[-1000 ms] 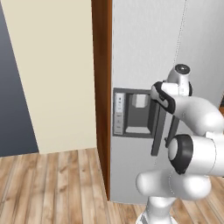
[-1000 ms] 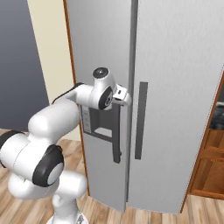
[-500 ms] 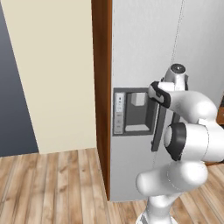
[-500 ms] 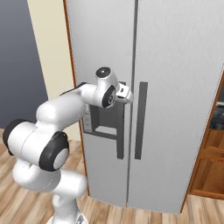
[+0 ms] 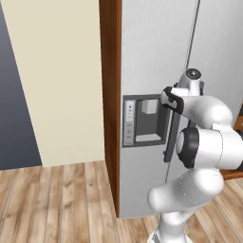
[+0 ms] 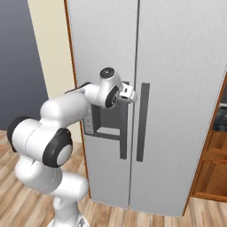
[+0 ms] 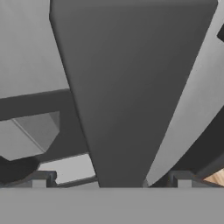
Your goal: Take the bottled waters from the counter and place them in the freezer to freeze. Close the freezer door after placing the bottles.
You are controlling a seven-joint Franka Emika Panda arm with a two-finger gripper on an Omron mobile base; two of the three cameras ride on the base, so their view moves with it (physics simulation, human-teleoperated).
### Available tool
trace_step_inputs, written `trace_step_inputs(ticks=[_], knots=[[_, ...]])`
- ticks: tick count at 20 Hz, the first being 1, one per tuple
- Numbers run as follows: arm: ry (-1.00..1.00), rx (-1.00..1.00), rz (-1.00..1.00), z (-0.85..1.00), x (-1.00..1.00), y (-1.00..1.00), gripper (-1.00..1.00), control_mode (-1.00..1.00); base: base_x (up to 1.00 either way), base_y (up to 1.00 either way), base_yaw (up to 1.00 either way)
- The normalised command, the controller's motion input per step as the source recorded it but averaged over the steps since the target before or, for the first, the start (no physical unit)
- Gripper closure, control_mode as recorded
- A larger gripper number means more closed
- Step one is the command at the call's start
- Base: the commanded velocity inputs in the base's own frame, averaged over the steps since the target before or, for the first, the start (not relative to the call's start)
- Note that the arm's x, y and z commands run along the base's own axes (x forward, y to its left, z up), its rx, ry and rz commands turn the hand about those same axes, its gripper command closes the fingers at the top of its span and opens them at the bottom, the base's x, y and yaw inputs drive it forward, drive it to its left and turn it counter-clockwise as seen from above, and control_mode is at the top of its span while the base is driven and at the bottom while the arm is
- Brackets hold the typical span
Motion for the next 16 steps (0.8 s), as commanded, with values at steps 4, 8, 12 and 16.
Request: trace_step_inputs(ticks=[4,8,12,16], knots=[[-0.23,0.00,0.00,0.00,0.16,-0.13,-1.00,-1.00,0.00,0.00,0.00],[-0.31,0.00,0.00,0.00,0.13,-0.06,-1.00,-1.00,0.00,0.00,0.00],[-0.23,0.00,0.00,0.00,0.23,-0.09,-1.00,-1.00,0.00,0.00,0.00],[-0.01,0.00,0.00,0.08,0.47,-0.13,-1.00,-1.00,0.00,0.00,0.00]])
